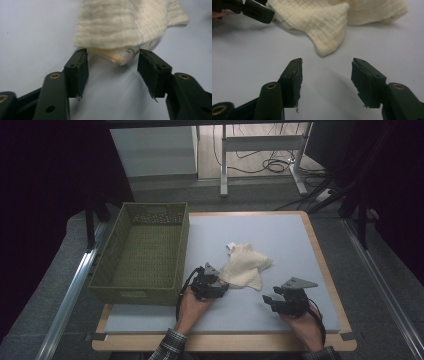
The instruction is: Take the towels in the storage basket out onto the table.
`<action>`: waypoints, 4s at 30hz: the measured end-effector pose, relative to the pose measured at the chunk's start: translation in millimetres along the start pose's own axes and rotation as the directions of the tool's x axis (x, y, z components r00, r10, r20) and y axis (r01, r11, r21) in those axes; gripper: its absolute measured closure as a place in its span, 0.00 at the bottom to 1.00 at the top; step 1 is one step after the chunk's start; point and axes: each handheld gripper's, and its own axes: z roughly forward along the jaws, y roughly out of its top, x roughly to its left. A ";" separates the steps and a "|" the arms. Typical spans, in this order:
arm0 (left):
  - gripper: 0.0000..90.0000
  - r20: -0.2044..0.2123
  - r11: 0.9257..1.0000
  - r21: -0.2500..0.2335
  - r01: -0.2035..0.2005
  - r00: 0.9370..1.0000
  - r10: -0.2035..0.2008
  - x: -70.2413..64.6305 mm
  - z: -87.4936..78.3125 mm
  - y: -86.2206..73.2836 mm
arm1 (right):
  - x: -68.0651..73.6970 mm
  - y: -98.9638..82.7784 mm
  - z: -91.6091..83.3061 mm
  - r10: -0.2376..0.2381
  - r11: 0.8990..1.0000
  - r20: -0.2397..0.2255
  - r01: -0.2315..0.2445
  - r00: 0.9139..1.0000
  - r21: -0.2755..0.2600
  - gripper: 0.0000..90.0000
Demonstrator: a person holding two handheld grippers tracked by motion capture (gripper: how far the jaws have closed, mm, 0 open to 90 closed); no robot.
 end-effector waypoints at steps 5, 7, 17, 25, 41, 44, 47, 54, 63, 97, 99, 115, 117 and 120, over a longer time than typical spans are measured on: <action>0.61 -0.018 1.000 -0.014 0.007 1.000 -0.008 3.2 2.5 0.4 | -3.0 18.4 23.7 -0.034 0.999 0.018 0.034 0.999 0.025 0.54; 0.64 -0.035 1.000 -0.012 -0.006 0.999 0.005 1.8 3.1 0.7 | -4.3 25.2 33.9 -0.033 0.999 0.024 0.032 0.999 0.037 0.58; 0.95 -0.055 0.999 -0.009 -0.041 0.998 0.040 1.7 3.3 1.2 | 0.2 32.5 42.1 -0.021 0.998 0.018 0.020 1.000 0.060 0.98; 0.94 -0.089 0.996 -0.019 -0.088 0.992 0.086 -5.5 -3.0 1.7 | -23.5 33.7 -22.7 0.005 1.000 0.076 -0.003 0.997 -0.025 0.98; 0.68 -0.018 0.995 -0.049 -0.087 0.996 0.086 -17.7 -31.5 4.2 | -72.6 -32.9 -79.2 0.128 0.991 0.198 -0.134 0.972 0.016 0.97; 0.63 -0.020 0.995 -0.051 -0.083 0.996 0.082 -16.4 -29.8 6.8 | -77.4 -42.2 -87.1 0.150 0.988 0.208 -0.155 0.967 0.006 0.95; 0.56 -0.028 0.996 -0.044 -0.071 0.997 0.070 -11.9 -24.2 14.9 | -77.8 -42.0 -95.9 0.151 0.989 0.224 -0.148 0.963 -0.028 0.81; 0.53 0.053 0.999 -0.032 -0.030 0.998 0.031 -13.4 -0.6 32.1 | -82.4 -14.6 -78.5 0.119 0.993 0.206 -0.113 0.971 -0.043 0.66; 0.86 0.094 0.992 0.039 -0.120 0.989 0.116 -40.1 30.4 29.8 | -87.7 -16.0 -34.1 0.082 0.996 0.215 -0.084 0.973 -0.001 0.60; 0.48 -0.015 0.999 -0.031 -0.032 0.999 0.031 -16.3 -32.3 12.2 | -43.5 10.5 -44.9 0.031 0.999 0.064 -0.030 0.997 -0.020 0.71; 0.44 -0.021 0.999 -0.035 -0.005 1.000 0.005 -8.6 -22.9 21.4 | -52.1 24.0 -28.7 0.029 0.999 0.068 -0.028 0.997 -0.016 0.68; 0.71 -0.083 0.999 0.027 0.018 0.996 -0.016 17.5 30.9 38.8 | -63.9 45.5 47.3 0.086 0.992 -0.001 -0.085 0.996 0.098 0.89; 0.90 -0.053 1.000 0.010 0.010 0.999 -0.009 15.8 27.0 40.7 | -61.3 46.0 44.9 0.075 0.992 0.008 -0.076 0.997 0.099 0.97; 0.94 -0.059 0.998 -0.051 -0.021 0.998 0.018 11.3 12.4 50.5 | -57.6 60.1 31.9 0.027 0.996 0.068 -0.033 0.997 0.086 0.98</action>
